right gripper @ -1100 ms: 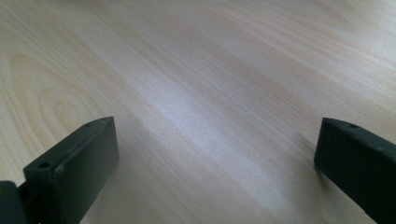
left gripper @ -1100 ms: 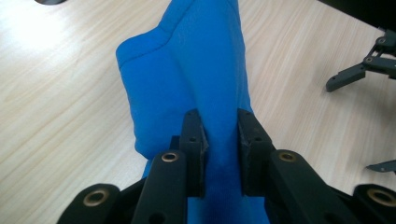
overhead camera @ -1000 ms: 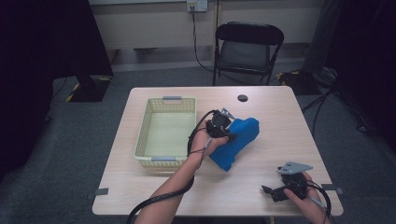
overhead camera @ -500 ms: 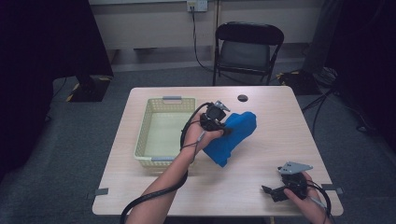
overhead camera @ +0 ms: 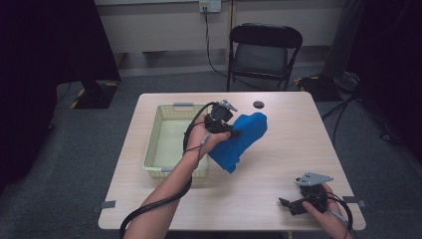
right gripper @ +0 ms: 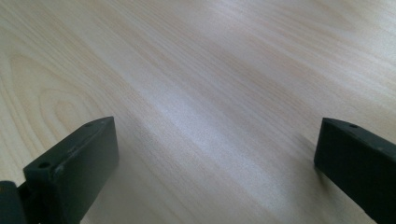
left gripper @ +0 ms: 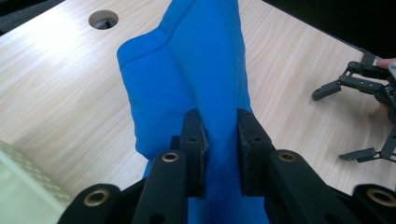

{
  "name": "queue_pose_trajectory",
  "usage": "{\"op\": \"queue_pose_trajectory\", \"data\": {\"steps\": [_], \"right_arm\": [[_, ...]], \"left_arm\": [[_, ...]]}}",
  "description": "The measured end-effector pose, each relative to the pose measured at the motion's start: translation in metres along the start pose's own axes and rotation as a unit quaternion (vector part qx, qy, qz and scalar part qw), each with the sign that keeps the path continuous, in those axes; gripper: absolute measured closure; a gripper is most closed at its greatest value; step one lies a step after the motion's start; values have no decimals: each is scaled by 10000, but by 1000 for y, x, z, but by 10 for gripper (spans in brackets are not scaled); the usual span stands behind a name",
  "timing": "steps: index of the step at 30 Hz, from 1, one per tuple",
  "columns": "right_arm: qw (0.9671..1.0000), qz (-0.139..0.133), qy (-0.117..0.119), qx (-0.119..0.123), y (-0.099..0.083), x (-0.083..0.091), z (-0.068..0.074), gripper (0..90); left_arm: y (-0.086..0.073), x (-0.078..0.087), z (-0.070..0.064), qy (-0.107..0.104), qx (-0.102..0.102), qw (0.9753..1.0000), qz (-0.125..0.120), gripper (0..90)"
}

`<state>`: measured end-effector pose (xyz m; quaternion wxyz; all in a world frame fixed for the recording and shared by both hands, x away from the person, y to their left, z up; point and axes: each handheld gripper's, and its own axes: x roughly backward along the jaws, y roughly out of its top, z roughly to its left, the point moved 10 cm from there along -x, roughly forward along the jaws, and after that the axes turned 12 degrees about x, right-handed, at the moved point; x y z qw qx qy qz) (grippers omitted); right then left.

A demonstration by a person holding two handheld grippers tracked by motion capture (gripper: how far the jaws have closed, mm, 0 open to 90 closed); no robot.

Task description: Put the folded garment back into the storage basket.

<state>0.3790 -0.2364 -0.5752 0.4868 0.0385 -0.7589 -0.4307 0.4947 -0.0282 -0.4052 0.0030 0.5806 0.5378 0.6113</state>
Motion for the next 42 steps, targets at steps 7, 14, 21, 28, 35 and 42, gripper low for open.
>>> {"op": "queue_pose_trajectory", "data": {"steps": [7,14,21,28,35,42], "right_arm": [[10000,0,-1,0,0,0,0,0],[10000,0,0,1,0,0,0,0],[10000,-1,-1,4,0,0,0,0],[10000,-2,-1,4,0,0,0,0],[10000,-1,-1,3,0,0,0,0],[10000,-1,0,0,0,0,0,0]], "left_arm": [[0,11,7,49,48,10000,7,757],[2,18,10,63,47,10000,-15,757],[5,28,15,93,81,9999,-85,758],[4,35,22,150,131,9997,-106,758],[3,44,30,202,220,9994,-190,758],[-2,52,42,280,310,9989,-226,758]]}}
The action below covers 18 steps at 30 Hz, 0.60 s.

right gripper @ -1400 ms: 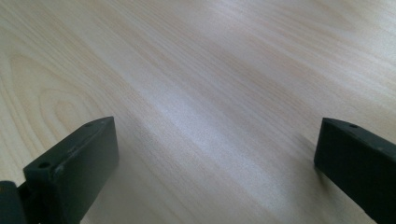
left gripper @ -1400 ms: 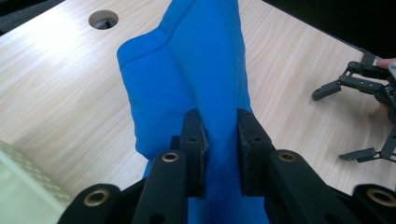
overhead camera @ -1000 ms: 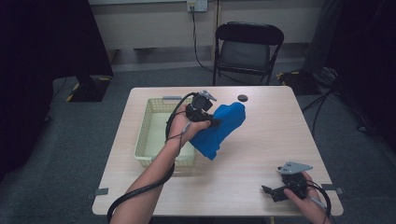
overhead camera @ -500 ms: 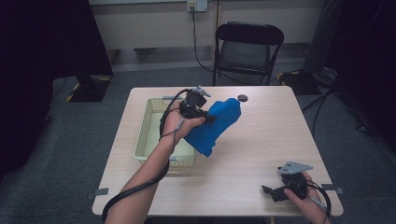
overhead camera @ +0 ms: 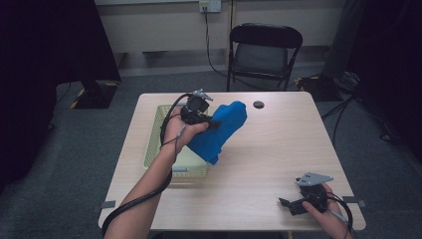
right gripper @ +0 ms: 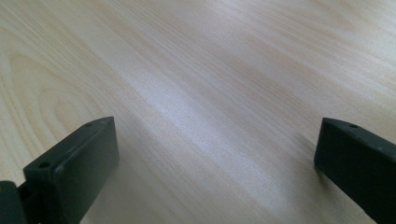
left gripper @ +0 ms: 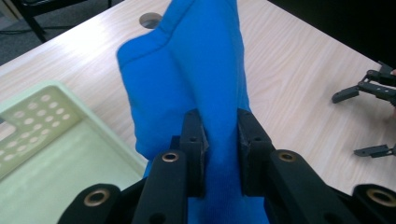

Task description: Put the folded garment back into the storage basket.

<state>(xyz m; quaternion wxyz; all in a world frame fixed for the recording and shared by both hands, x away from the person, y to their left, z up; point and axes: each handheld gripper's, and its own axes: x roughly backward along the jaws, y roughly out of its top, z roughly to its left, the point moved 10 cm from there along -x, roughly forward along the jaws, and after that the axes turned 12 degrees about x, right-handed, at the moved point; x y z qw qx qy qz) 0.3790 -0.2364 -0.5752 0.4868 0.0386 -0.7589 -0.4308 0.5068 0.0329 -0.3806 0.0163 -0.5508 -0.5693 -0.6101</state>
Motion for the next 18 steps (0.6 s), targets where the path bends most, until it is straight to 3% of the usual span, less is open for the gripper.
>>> {"op": "queue_pose_trajectory", "data": {"steps": [18], "right_arm": [[10000,-1,0,-1,0,0,0,0]], "left_arm": [[-2,17,29,173,237,9994,-198,757]]}}
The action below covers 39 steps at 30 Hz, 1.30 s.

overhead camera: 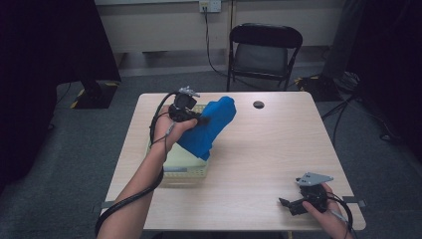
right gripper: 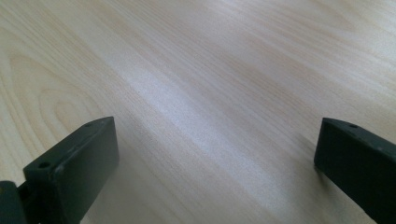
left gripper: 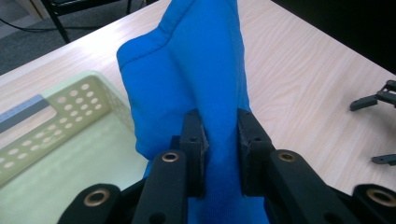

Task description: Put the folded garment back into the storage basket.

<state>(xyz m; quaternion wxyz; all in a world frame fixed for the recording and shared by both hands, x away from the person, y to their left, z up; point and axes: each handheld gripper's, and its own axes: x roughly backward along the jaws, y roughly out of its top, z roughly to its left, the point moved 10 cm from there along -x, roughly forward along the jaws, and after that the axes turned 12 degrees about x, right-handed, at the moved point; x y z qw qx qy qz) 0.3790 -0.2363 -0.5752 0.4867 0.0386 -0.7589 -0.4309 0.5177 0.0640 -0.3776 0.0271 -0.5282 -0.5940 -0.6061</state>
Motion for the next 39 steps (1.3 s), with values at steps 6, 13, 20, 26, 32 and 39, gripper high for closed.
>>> {"op": "queue_pose_trajectory", "data": {"steps": [6,13,20,26,32,39], "right_arm": [[10000,0,0,1,0,0,0,0],[10000,0,-1,0,0,0,0,0],[10000,0,0,0,0,0,0,0],[10000,0,0,0,0,0,0,0],[10000,-1,0,-1,0,0,0,0],[10000,-1,0,-2,0,0,0,0]], "left_arm": [[1,6,11,51,61,9999,-82,757],[0,10,22,143,163,9997,-141,757],[-5,10,32,176,280,9993,-191,756],[-7,10,39,244,324,9989,-227,755],[-11,10,49,409,366,9982,-248,755],[-18,8,64,652,456,9965,-238,755]]}}
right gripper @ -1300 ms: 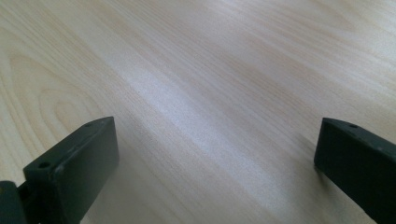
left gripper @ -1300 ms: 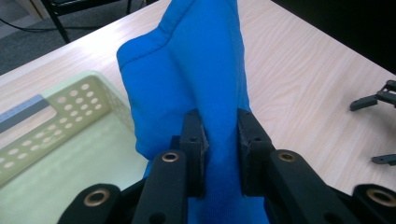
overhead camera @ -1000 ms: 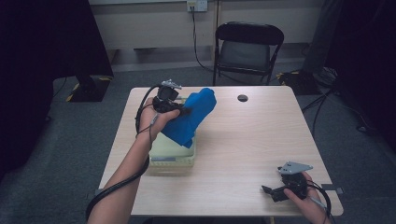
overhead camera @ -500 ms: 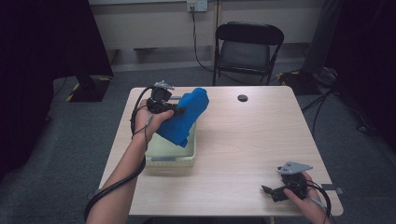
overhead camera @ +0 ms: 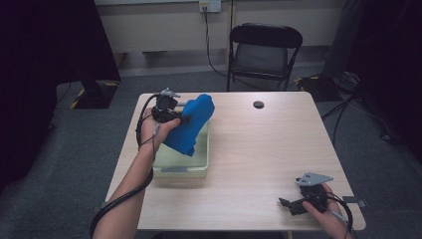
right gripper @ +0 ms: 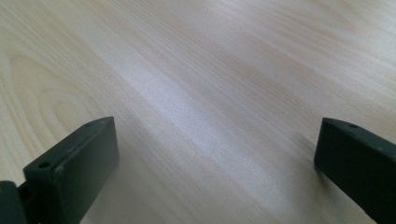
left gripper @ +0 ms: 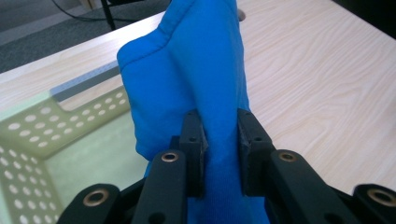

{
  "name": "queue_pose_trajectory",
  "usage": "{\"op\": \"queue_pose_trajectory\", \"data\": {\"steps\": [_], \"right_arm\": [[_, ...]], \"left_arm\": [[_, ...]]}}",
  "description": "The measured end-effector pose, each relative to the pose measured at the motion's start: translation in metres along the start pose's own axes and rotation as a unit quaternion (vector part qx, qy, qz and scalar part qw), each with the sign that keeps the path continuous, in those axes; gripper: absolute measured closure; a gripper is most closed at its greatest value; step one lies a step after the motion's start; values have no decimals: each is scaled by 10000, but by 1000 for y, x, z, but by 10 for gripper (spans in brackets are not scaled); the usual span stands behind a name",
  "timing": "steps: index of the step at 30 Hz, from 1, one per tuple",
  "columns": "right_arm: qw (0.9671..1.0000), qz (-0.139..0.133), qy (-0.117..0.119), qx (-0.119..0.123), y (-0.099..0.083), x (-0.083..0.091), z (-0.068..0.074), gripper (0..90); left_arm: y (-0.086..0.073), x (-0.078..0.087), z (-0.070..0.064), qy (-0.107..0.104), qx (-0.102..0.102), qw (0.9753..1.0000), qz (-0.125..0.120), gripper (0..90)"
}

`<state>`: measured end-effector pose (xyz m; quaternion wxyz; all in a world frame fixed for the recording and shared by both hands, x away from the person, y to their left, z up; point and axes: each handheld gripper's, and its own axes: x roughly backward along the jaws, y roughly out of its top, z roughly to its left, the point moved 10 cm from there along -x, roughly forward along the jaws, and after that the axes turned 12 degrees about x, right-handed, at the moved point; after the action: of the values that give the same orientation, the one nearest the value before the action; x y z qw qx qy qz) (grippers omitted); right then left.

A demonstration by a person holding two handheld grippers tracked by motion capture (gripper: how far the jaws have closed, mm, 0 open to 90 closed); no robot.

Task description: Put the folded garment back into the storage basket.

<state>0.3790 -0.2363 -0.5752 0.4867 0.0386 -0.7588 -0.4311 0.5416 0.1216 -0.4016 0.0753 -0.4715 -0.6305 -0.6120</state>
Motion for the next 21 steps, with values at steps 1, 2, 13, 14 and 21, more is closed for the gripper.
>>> {"op": "queue_pose_trajectory", "data": {"steps": [1,2,13,14,21], "right_arm": [[10000,0,0,0,0,0,0,0],[10000,0,0,1,0,0,0,0],[10000,0,0,1,0,0,0,0],[10000,0,0,1,0,0,0,0],[10000,0,0,1,0,0,0,0]], "left_arm": [[-1,-1,2,19,33,10000,-12,755],[-2,-1,4,38,56,10000,-18,755],[-13,-12,22,290,214,9994,-3,752],[-15,-14,23,297,240,9993,4,751],[-29,-31,29,342,343,9988,114,750]]}}
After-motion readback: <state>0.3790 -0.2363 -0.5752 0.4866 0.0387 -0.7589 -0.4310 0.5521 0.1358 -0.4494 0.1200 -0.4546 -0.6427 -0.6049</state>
